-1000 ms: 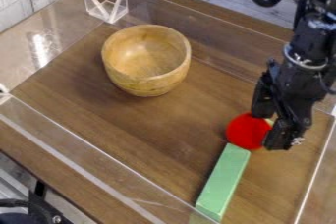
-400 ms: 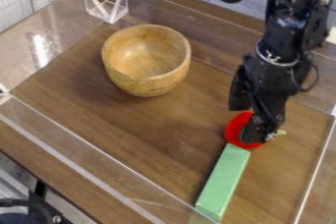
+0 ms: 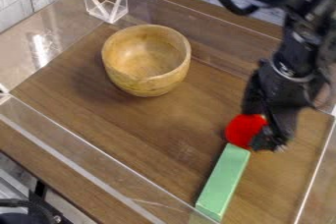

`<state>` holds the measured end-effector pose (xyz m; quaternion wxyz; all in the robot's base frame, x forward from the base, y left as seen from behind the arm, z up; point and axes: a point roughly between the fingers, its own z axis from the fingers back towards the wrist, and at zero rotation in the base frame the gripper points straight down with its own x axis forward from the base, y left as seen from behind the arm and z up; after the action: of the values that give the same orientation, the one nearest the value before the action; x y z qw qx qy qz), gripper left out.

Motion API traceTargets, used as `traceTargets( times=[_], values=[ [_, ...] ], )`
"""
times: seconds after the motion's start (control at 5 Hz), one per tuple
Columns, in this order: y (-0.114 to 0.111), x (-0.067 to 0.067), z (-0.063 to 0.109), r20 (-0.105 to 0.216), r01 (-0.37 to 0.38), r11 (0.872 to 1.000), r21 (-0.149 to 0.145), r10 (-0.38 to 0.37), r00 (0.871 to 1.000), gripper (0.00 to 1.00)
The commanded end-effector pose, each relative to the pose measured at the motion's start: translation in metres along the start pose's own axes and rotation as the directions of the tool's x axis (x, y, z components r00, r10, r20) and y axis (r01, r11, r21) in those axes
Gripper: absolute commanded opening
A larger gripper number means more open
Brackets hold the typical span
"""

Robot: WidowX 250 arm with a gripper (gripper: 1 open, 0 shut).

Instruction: Move the red object to the left side of the table

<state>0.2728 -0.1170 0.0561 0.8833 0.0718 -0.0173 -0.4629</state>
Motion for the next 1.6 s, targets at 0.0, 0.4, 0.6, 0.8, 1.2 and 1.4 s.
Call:
traceTargets(
  times=[0.0,0.4,0.6,0.8,1.2,1.4],
  values=[
    [0.004,0.017,0.024,0.113,0.063,0.995,0.076,-0.071,0.991,1.0],
    [0.011,0.012,0.028,0.116,-0.002,0.994,0.111,-0.011,0.993,1.0],
    [0.01,0.003,0.031,0.113,-0.032,0.992,0.119,0.018,0.993,1.0],
    [0.021,-0.002,0.031,0.115,-0.074,0.991,0.113,0.061,0.991,1.0],
    [0.039,-0.007,0.015,0.141,-0.065,0.994,0.089,0.052,0.989,1.0],
    [0.024,0.007,0.008,0.142,-0.118,0.99,0.075,0.107,0.984,1.0]
  ],
)
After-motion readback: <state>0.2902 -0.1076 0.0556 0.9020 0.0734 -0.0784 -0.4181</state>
